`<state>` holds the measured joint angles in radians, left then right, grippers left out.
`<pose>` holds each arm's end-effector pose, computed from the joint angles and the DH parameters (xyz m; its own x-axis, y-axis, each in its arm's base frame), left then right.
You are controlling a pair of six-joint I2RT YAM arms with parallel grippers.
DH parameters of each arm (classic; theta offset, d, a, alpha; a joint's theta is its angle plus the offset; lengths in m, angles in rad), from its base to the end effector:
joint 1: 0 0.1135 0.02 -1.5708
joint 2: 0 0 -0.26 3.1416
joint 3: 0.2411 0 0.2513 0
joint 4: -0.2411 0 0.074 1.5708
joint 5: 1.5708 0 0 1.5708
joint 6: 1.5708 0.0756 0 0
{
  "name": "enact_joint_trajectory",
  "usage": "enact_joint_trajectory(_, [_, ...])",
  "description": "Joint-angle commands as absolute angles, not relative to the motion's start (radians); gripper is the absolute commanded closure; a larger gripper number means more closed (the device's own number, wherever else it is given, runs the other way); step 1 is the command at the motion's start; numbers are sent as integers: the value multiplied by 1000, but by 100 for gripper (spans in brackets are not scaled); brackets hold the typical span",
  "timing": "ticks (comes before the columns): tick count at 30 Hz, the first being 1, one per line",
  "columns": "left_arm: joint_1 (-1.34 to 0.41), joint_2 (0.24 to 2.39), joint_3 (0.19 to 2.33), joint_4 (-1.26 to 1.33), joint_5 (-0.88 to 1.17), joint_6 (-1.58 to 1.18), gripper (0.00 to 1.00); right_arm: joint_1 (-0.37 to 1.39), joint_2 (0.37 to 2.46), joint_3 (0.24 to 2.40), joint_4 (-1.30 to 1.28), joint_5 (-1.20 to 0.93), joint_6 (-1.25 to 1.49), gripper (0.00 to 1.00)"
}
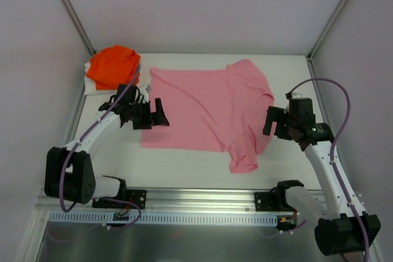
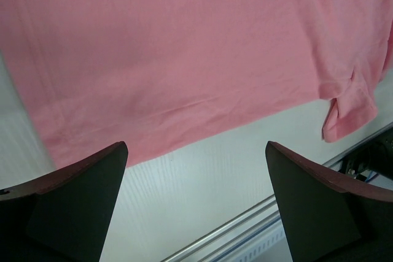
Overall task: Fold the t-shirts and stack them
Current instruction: Grap the side of the flattened tshirt closest away from the robot with both arms
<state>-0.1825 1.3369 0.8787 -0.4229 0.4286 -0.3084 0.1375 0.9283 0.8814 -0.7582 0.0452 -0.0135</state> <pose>0.2854 -0.0846 0.2022 -0.8519 -0.1235 -0.5090 0.1748 0.8490 -0.4986 0.2129 0.0260 0.2624 -0.7126 -0.1122 -0.6925 -0.1155 0.9924 -0.0419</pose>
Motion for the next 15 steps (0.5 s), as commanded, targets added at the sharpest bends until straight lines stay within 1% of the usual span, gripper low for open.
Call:
enact_joint_trajectory(1, [-187,1252,787,-399,460,-348,1,166,847,845,-871,46,49,0])
enact_joint_trajectory(5, [-198,1195,723,-376,459,-374,1,211,844,790,-891,2,61,1])
enact_joint_trajectory(7, [-198,1178,707,-374,457,-382,1,239,873,798,-885,-26,55,1])
enact_joint_trajectory(10, [-198,1158,716,-383,416,-364,1,256,922,787,-862,-57,58,1])
enact_joint_trajectory(15, [-199,1201,755,-388,393,-351,1,284,957,791,-769,-123,89,1])
